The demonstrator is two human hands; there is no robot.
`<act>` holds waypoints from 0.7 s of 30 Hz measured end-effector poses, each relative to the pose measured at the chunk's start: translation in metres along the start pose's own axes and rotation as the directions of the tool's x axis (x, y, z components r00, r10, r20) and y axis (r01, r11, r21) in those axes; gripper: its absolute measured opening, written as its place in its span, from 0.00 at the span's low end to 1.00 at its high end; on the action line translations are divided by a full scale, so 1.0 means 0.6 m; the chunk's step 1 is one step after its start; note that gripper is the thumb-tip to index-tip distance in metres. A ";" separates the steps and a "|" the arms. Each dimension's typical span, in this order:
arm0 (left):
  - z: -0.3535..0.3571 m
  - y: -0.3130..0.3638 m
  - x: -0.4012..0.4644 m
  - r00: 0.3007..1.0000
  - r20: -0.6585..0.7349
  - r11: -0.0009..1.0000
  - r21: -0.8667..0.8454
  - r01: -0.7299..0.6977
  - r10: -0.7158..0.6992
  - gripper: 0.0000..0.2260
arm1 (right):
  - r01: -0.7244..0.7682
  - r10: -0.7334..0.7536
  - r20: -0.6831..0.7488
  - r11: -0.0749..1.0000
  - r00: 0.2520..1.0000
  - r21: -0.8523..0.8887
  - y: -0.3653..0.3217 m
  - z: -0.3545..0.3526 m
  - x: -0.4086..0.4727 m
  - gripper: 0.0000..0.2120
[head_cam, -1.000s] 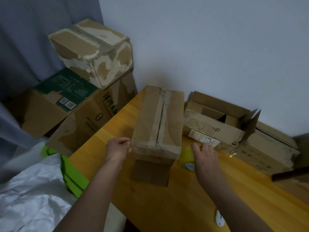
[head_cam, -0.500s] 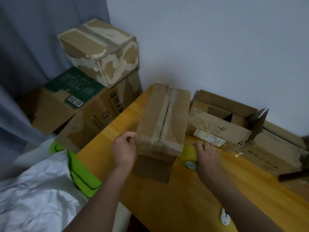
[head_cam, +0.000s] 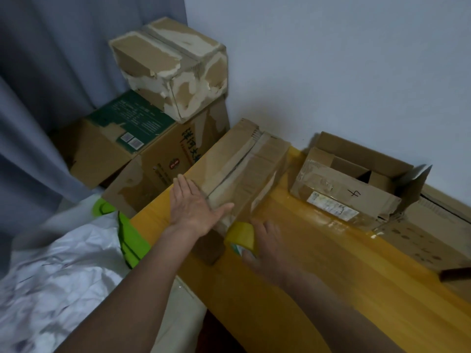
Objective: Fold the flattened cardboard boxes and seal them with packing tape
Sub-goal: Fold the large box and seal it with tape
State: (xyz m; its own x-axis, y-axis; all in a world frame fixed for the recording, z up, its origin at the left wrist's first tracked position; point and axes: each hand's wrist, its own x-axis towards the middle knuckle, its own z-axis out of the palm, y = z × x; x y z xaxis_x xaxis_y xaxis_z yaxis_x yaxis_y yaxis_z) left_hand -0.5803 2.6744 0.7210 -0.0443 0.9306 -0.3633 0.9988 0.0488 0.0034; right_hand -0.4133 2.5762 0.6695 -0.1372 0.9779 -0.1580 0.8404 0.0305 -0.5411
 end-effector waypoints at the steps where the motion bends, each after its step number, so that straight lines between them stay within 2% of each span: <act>1: 0.008 0.002 -0.006 1.000 -0.013 0.999 0.037 -0.020 0.020 0.56 | 0.006 -0.006 -0.007 0.999 1.000 0.043 0.002 -0.003 0.003 0.42; 6: 0.044 0.019 -0.038 0.995 -0.027 0.990 0.101 -0.094 0.097 0.54 | -0.012 0.002 0.066 0.989 0.998 0.150 0.013 -0.001 0.000 0.44; 9: 0.041 0.014 -0.028 0.992 -0.026 0.984 0.133 -0.116 0.120 0.51 | -0.073 0.044 0.093 0.935 0.995 0.347 0.018 0.009 -0.008 0.41; 11: 0.035 0.004 -0.023 0.990 -0.006 0.978 0.159 -0.136 0.139 0.50 | -0.122 0.123 0.029 0.869 0.992 0.480 0.027 0.011 -0.019 0.37; 12: 0.032 -0.001 -0.022 0.989 0.003 0.974 0.172 -0.145 0.146 0.49 | -0.134 0.180 -0.043 0.851 0.983 0.507 0.035 0.010 -0.026 0.31; 14: 0.030 -0.008 -0.022 0.986 0.021 0.969 0.182 -0.166 0.165 0.46 | -0.230 0.322 -0.146 0.867 0.935 0.441 0.069 0.008 -0.045 0.20; 15: 0.030 -0.007 -0.024 0.983 0.026 0.966 0.184 -0.181 0.179 0.44 | -0.335 0.410 -0.133 0.862 0.902 0.381 0.093 0.008 -0.058 0.18; 18: 0.031 0.008 -0.029 0.973 0.032 0.955 0.186 -0.230 0.228 0.37 | -0.631 0.648 -0.043 0.753 0.761 0.188 0.163 0.011 -0.104 0.19; 21: 0.038 0.026 -0.035 0.963 0.024 0.952 0.145 -0.270 0.269 0.29 | -0.778 0.779 -0.034 0.627 0.626 0.050 0.202 0.024 -0.149 0.19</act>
State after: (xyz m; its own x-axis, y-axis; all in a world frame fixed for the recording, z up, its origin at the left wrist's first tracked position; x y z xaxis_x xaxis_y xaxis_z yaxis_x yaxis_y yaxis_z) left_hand -0.5635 2.6475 0.7075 0.2269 0.9004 -0.3713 0.9658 -0.2572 -0.0337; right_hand -0.3066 2.4894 0.6064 0.5871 0.6426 -0.4923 0.6072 -0.7517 -0.2572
